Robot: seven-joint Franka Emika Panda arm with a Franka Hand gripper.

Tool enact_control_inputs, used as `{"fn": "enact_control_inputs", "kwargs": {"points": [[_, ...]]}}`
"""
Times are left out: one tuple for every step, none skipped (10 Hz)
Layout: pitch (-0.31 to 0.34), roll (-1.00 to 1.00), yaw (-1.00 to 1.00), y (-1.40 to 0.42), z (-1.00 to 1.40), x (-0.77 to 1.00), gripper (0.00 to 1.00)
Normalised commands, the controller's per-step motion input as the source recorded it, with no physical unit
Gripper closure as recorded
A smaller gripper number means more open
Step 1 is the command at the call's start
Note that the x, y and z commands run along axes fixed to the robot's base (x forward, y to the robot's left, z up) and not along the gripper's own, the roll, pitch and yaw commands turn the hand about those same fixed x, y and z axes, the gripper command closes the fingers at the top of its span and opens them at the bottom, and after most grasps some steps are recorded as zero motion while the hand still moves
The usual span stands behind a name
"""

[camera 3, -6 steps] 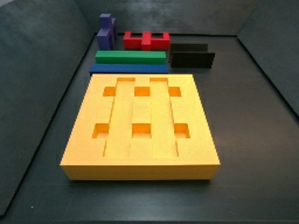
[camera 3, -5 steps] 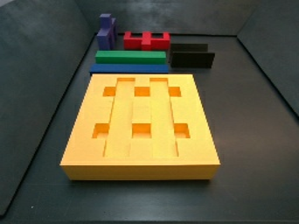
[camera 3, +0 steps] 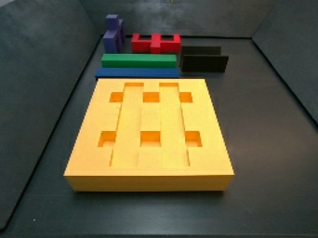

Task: Pick up the green object. Move up. Move to above the board. Insert the green object.
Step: Pick up the green object.

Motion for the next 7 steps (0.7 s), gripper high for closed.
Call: {"fn": "enact_control_inputs", "kwargs": {"points": [[-0.004,0.0,-1.0,-0.1,-0.34,0.0,0.0],[-0.006,0.0,-1.0,-0.1,-0.34,0.0,0.0],[-0.007,0.0,-1.0,-0.09,-0.35,0.0,0.0],[0.0,0.0,-1.0,-0.09,-0.33,0.0,0.0],[0.0,0.0,-1.0,-0.09,-0.33,0.0,0.0],[0.0,0.0,-1.0,-0.05,-0.32,0.0,0.0],[-0.003,0.0,-1.0,0.0,-0.33,0.0,0.0]]}}
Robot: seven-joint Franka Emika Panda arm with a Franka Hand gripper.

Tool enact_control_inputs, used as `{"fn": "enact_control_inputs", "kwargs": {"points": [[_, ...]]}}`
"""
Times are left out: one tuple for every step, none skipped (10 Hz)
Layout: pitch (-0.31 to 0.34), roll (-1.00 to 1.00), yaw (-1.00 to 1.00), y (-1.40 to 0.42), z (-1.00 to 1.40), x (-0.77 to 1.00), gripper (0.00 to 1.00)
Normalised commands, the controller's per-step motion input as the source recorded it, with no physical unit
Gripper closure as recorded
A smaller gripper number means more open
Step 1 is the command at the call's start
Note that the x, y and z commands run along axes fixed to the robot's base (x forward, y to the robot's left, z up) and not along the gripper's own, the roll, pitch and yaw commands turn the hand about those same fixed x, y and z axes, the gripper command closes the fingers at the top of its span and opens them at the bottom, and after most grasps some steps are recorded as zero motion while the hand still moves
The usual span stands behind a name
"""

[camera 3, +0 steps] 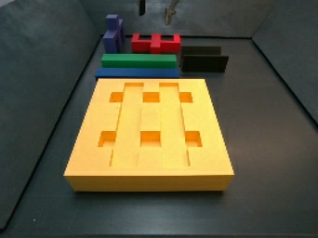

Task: Pick up the green object. Move up. Move to above the board. Insert the green object.
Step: Pick up the green object.

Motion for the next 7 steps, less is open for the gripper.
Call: {"fn": "enact_control_inputs", "kwargs": {"points": [[-0.027,0.0,-1.0,0.0,-0.32,0.0,0.0],[-0.05,-0.02,-1.0,0.0,-0.3,0.0,0.0],[-0.084,-0.06,-1.0,0.0,-0.25,0.0,0.0],[-0.177,-0.13,-0.91,-0.15,-0.13,0.0,0.0],[-0.163,-0.12,-0.97,-0.11,-0.12,0.0,0.0],[-0.131,-0.12,-1.0,-0.04,-0.09,0.0,0.0],[-0.106,-0.15,-0.92,-0.12,0.0,0.0,0.0]]}}
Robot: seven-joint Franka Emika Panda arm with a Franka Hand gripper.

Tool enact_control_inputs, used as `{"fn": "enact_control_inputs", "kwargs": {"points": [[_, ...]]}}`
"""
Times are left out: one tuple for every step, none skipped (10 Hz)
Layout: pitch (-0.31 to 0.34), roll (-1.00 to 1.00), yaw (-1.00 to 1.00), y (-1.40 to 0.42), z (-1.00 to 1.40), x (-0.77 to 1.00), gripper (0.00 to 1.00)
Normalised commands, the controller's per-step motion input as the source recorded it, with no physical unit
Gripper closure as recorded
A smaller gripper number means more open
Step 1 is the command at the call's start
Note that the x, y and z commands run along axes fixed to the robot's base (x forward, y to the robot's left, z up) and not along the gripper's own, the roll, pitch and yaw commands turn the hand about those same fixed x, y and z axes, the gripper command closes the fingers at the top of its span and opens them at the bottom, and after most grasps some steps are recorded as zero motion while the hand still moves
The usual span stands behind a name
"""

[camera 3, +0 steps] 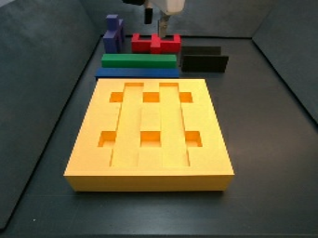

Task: Pick up the green object. Move up. Move to above the board. Insert the green object.
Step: Pick up the green object.

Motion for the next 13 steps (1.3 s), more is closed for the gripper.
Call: {"fn": "enact_control_inputs", "kwargs": {"points": [[-0.119,-0.15,-0.96,-0.06,0.0,0.0,0.0],[-0.116,-0.14,-0.99,-0.02,0.0,0.0,0.0],[-0.126,-0.15,-0.95,-0.05,0.0,0.0,0.0],[-0.123,-0.15,-0.96,-0.05,0.0,0.0,0.0],[-0.167,-0.16,-0.85,-0.15,-0.01,-0.01,0.0],[-0.351,-0.07,-0.29,-0.28,-0.19,-0.54,0.0],[-0.349,-0.06,-0.28,-0.32,-0.26,-0.52,0.0],[-0.236,0.0,-0.16,-0.29,-0.4,-0.28,0.0],[-0.134,0.0,0.12,-0.15,-0.48,-0.03,0.0],[-0.059,0.11,0.08,-0.05,-0.48,-0.05,0.0],[0.0,0.24,0.0,0.0,-0.47,0.0,0.0],[0.0,0.22,-0.01,0.0,-0.44,0.0,0.0],[0.0,0.22,-0.1,0.0,-0.42,-0.02,0.0]]}}
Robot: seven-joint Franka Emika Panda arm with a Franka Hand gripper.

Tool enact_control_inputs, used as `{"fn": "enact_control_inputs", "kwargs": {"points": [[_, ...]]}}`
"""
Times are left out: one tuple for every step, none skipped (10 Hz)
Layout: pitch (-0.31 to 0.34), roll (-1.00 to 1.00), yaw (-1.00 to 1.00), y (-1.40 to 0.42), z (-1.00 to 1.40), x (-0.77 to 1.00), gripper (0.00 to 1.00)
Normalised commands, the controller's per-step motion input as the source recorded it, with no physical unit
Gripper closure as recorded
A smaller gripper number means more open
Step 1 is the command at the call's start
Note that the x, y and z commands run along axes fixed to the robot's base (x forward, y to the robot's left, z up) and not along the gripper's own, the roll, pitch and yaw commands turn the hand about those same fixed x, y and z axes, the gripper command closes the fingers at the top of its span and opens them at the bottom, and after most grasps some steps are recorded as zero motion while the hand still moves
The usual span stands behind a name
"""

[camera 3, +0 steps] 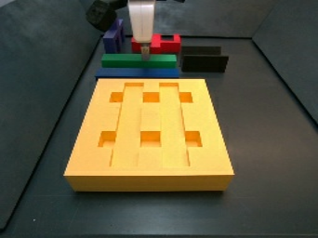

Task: Pick up the green object. Move up. Move to above the board. Insert the green object.
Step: Pick up the green object.

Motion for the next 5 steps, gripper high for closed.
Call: {"fn": "enact_control_inputs", "kwargs": {"points": [[0.001,0.2,-0.13,0.0,-0.25,-0.21,0.0],[0.01,0.16,-0.2,0.0,-0.12,-0.48,0.0],[0.0,0.14,-0.2,0.0,-0.11,-0.42,0.0],[0.0,0.11,-0.14,0.0,-0.07,-0.18,0.0],[0.056,0.1,0.0,0.06,-0.07,0.17,0.0]]}}
